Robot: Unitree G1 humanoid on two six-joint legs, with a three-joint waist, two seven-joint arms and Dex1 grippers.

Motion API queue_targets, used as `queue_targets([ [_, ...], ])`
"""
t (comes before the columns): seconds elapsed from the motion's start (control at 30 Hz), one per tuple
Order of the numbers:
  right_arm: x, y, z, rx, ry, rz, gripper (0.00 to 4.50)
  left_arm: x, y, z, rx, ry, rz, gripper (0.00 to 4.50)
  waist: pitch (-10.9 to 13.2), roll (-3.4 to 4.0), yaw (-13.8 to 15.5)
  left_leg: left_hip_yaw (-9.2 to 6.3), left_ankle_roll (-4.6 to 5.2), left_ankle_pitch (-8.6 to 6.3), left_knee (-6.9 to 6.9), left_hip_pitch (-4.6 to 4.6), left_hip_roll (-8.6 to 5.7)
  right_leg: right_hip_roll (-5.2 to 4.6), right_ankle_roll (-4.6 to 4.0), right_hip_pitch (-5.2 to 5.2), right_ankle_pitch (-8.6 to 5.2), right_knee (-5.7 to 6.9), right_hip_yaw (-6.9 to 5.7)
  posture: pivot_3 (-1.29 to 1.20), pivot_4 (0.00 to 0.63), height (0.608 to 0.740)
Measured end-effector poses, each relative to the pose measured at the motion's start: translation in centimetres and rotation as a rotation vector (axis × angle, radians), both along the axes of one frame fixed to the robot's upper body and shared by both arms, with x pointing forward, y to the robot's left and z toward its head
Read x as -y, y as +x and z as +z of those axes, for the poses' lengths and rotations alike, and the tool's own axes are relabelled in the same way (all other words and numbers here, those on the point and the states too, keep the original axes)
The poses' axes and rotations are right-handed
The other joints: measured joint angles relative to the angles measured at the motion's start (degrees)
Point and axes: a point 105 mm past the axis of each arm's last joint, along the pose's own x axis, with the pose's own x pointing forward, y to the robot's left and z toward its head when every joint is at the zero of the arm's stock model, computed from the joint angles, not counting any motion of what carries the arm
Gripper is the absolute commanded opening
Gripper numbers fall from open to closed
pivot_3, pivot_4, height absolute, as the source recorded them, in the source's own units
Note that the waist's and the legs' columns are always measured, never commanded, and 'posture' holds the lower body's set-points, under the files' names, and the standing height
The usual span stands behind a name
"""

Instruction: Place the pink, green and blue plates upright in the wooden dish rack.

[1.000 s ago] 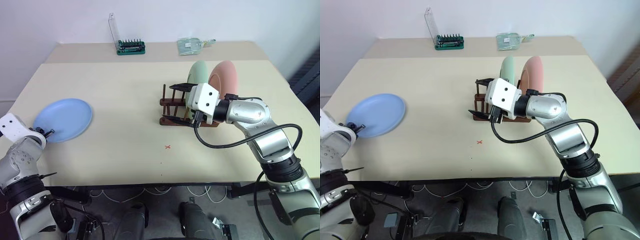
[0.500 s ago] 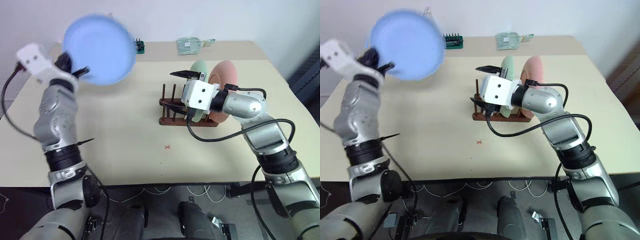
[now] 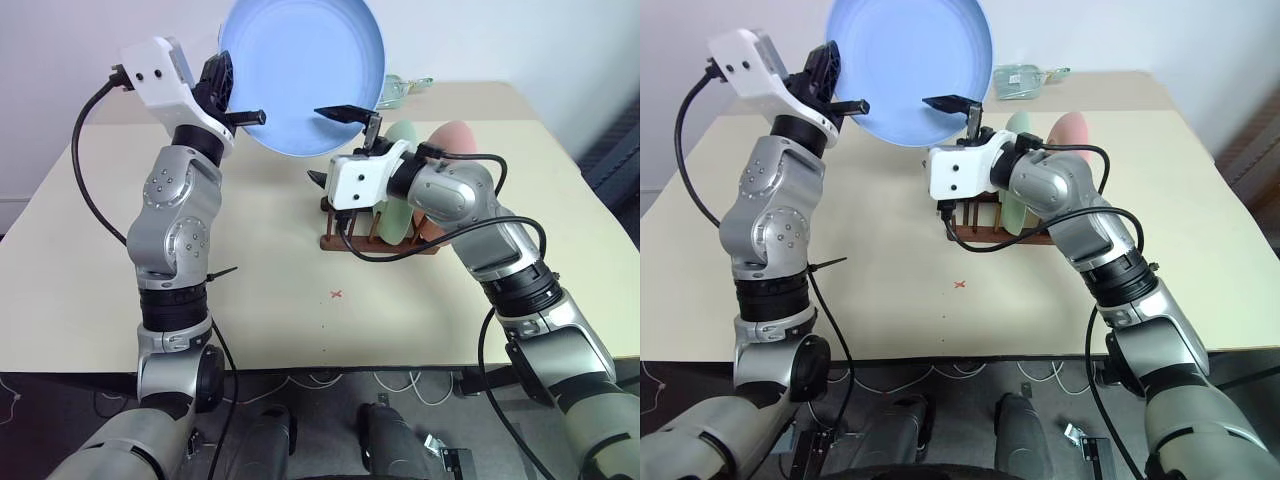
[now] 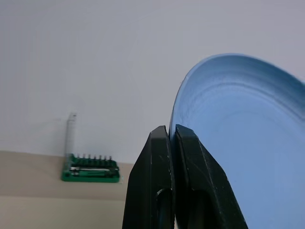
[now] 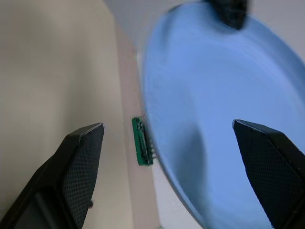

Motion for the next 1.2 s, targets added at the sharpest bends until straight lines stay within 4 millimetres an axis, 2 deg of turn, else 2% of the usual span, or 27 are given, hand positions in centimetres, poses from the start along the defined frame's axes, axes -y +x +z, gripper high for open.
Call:
queue_targets([
  [0.03, 0.0, 0.1, -0.2, 0.003, -0.011, -0.004, 4.39, 0.3, -0.1, 0.1, 0.003, 0.005, -0.009, 0.00, 0.00, 0.00, -0.01, -0.01, 0.00, 0.00, -0.01, 0.00, 0.00, 0.00, 0.00, 0.00, 0.00, 0.00, 0.00, 0.00, 0.150, 0.740],
  [0.07, 0.1, 0.2, -0.3, 0.005, -0.019, -0.006, 3.88, 0.6, -0.2, 0.1, 0.005, 0.009, -0.017, 0.00, 0.00, 0.00, -0.06, 0.00, 0.00, 0.00, -0.01, 0.00, 0.00, 0.00, 0.00, 0.00, 0.00, 0.00, 0.00, 0.00, 0.150, 0.740],
  [0.1, 0.1, 0.3, -0.4, 0.006, -0.024, -0.008, 3.61, 0.9, -0.3, 0.1, 0.005, 0.012, -0.026, 0.00, 0.00, 0.00, -0.13, 0.00, 0.00, 0.00, -0.01, 0.00, 0.00, 0.00, 0.00, 0.00, 0.00, 0.01, 0.00, 0.00, 0.150, 0.740],
  [0.33, 0.0, 0.2, -0.5, 0.035, -0.047, -0.001, 0.11, 1.4, -0.2, -0.2, -0.016, 0.015, -0.047, 0.00, 0.00, 0.00, -0.16, 0.00, 0.00, 0.00, -0.01, 0.01, 0.01, 0.02, 0.00, -0.01, 0.00, 0.01, 0.00, 0.00, 0.150, 0.740],
  [0.37, 0.0, 0.1, -0.4, 0.044, -0.046, 0.003, 0.04, 1.1, 0.0, -0.4, -0.025, 0.005, -0.043, 0.00, 0.00, 0.00, -0.21, 0.00, 0.00, 0.00, -0.01, 0.01, 0.01, 0.02, 0.00, -0.01, 0.00, 0.01, 0.01, 0.00, 0.150, 0.740],
  [0.47, -0.1, 0.1, -0.5, 0.058, -0.056, 0.005, 0.00, 1.1, -0.1, -0.4, -0.026, -0.046, -0.073, 0.97, 0.00, 0.01, -0.10, -0.02, 0.00, 0.00, 0.00, 0.01, 0.00, 0.02, 0.00, 0.00, 0.00, 0.01, 0.00, 0.00, 0.150, 0.740],
  [0.57, 0.2, 0.6, -0.9, 0.056, -0.070, -0.017, 0.00, 1.2, -0.3, -0.2, -0.019, -0.097, -0.105, 2.42, 0.00, 0.00, -0.05, -0.02, -0.01, 0.01, 0.00, 0.00, 0.00, 0.02, 0.00, 0.01, 0.00, -0.01, 0.00, 0.00, 0.150, 0.740],
  [0.63, 0.3, 0.6, -0.9, 0.060, -0.072, -0.021, 0.00, 0.5, -0.4, 0.2, -0.010, -0.135, -0.092, 3.42, 0.00, 0.00, -0.06, -0.02, -0.01, 0.01, 0.00, 0.00, 0.00, 0.02, 0.00, 0.01, 0.00, 0.00, 0.00, 0.00, 0.150, 0.740],
  [0.7, 0.2, 0.6, -0.8, 0.067, -0.063, -0.017, 0.00, -1.3, -0.4, 1.3, 0.025, -0.214, -0.044, 3.42, 0.01, 0.00, -0.32, -0.01, -0.02, 0.01, -0.02, 0.01, 0.02, 0.02, 0.00, -0.03, 0.00, 0.01, 0.00, 0.00, 0.150, 0.740],
  [0.8, -0.2, 0.4, -0.6, 0.059, -0.030, 0.002, 0.00, -6.4, -0.9, 3.2, 0.103, -0.350, 0.087, 3.42, 0.01, 0.01, -0.69, -0.01, -0.05, 0.03, -0.08, 0.05, 0.06, 0.05, 0.00, -0.04, 0.00, 0.02, 0.01, 0.00, 0.150, 0.740],
  [0.9, -0.8, -0.1, 0.6, 0.013, 0.100, 0.047, 0.00, -11.0, -1.4, 3.2, 0.120, -0.310, 0.237, 3.42, 0.01, 0.01, -1.07, -0.03, -0.06, 0.04, -0.08, 0.05, 0.04, 0.05, 0.00, -0.03, 0.00, 0.03, 0.01, 0.00, 0.150, 0.740],
  [0.97, -1.3, -0.7, 1.6, -0.030, 0.193, 0.080, 0.00, -12.4, -1.4, 2.4, 0.102, -0.208, 0.298, 3.42, 0.01, 0.01, -1.07, -0.05, -0.06, 0.04, -0.05, 0.03, 0.02, 0.04, 0.00, 0.00, 0.00, 0.03, 0.01, 0.00, 0.150, 0.740],
  [1.03, -2.0, -1.8, 2.9, -0.115, 0.330, 0.151, 0.00, -13.0, -1.0, 0.5, 0.033, 0.010, 0.337, 3.42, 0.01, 0.03, -1.17, -0.07, -0.04, 0.03, -0.08, 0.04, 0.01, 0.05, -0.01, -0.01, 0.00, 0.05, 0.00, 0.00, 0.150, 0.740],
  [1.1, -2.5, -3.1, 3.9, -0.240, 0.478, 0.230, 0.00, -12.8, -0.7, -2.8, -0.061, 0.240, 0.305, 3.42, -0.01, 0.05, -1.41, -0.07, 0.01, 0.00, -0.12, 0.05, 0.02, 0.05, -0.01, -0.01, 0.00, 0.06, 0.01, 0.00, 0.150, 0.740],
  [1.2, -2.9, -4.7, 4.7, -0.481, 0.704, 0.344, 0.00, -10.7, -0.8, -10.0, -0.249, 0.449, 0.110, 3.42, 0.01, 0.09, -1.49, -0.14, 0.16, -0.09, -0.15, 0.04, 0.05, 0.05, -0.04, -0.06, 0.00, 0.10, 0.01, 0.00, 0.150, 0.740],
])
